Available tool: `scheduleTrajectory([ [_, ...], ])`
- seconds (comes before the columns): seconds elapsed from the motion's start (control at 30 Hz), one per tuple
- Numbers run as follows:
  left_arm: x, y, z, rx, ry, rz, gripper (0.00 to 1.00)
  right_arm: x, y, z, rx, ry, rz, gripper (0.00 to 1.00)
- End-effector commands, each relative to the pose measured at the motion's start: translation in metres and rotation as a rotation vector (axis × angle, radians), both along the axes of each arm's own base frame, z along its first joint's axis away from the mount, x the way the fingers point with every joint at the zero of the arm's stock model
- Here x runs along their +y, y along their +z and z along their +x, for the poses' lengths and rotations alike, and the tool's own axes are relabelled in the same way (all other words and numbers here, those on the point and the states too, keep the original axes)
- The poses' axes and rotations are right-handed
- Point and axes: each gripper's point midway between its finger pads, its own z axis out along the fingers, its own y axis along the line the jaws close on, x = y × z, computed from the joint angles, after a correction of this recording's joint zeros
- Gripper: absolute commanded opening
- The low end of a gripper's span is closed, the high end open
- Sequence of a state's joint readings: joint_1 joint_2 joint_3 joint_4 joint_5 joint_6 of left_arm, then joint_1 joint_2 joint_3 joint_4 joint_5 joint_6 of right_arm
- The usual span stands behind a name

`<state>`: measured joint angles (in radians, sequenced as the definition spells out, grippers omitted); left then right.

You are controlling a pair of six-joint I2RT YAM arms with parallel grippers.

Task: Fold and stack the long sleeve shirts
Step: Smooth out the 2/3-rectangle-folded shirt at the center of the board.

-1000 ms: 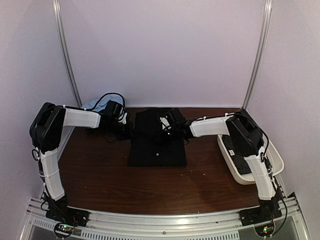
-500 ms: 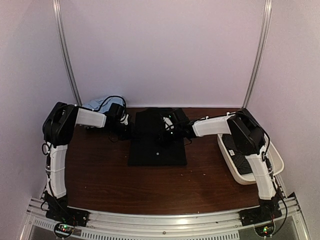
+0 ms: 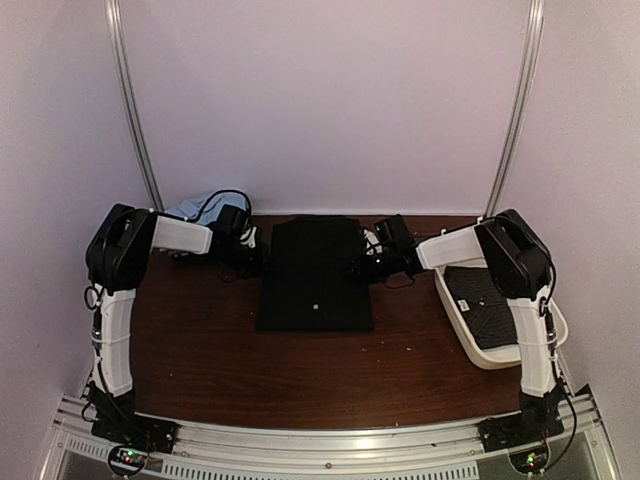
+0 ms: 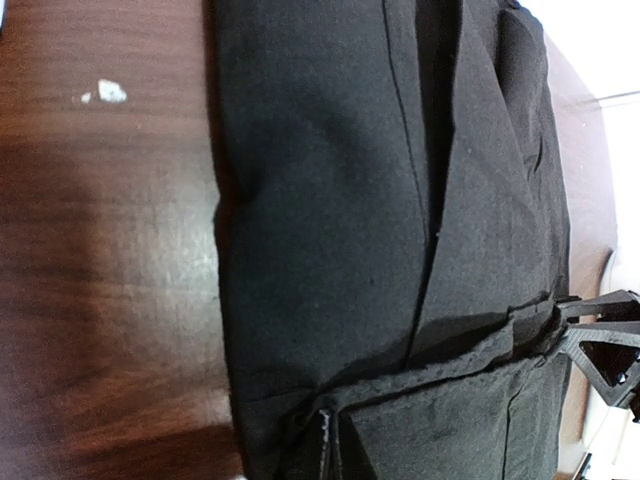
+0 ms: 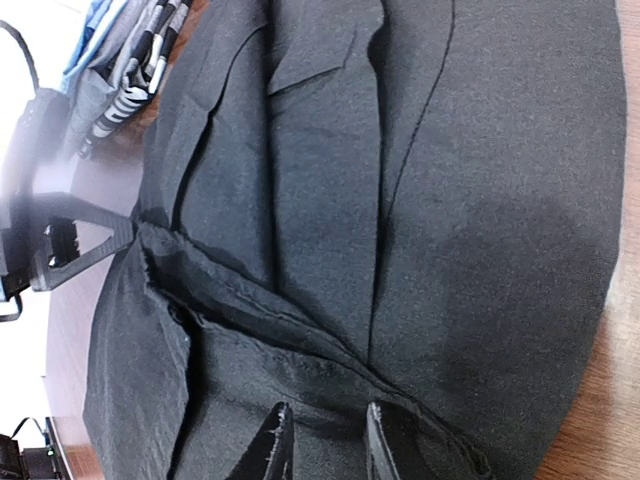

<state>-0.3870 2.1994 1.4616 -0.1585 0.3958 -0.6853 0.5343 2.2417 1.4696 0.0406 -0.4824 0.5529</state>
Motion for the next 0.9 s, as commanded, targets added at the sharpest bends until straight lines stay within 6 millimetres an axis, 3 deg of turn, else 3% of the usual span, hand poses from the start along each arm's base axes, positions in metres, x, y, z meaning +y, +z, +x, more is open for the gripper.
scheduleTrajectory([
  [0.0,0.011,0.003,0.020,-0.046,0.029,0.024,0.04,-0.018,-0.008,-0.005,0.030,-0.023,-0.008,0.28],
  [0.43,0.013,-0.001,0.042,-0.052,0.025,0.045,0.09,-0.022,0.010,-0.005,0.002,-0.017,-0.006,0.30],
  [0.57,0.015,0.011,0.047,-0.073,0.023,0.059,0.10,-0.025,0.029,-0.002,-0.043,-0.024,-0.021,0.35],
  [0.7,0.019,0.029,0.048,-0.096,0.029,0.072,0.14,-0.031,0.035,-0.003,-0.050,-0.024,-0.060,0.39],
  [0.87,0.024,0.042,0.031,-0.092,0.023,0.064,0.23,-0.038,0.050,-0.011,-0.070,-0.033,-0.072,0.41],
])
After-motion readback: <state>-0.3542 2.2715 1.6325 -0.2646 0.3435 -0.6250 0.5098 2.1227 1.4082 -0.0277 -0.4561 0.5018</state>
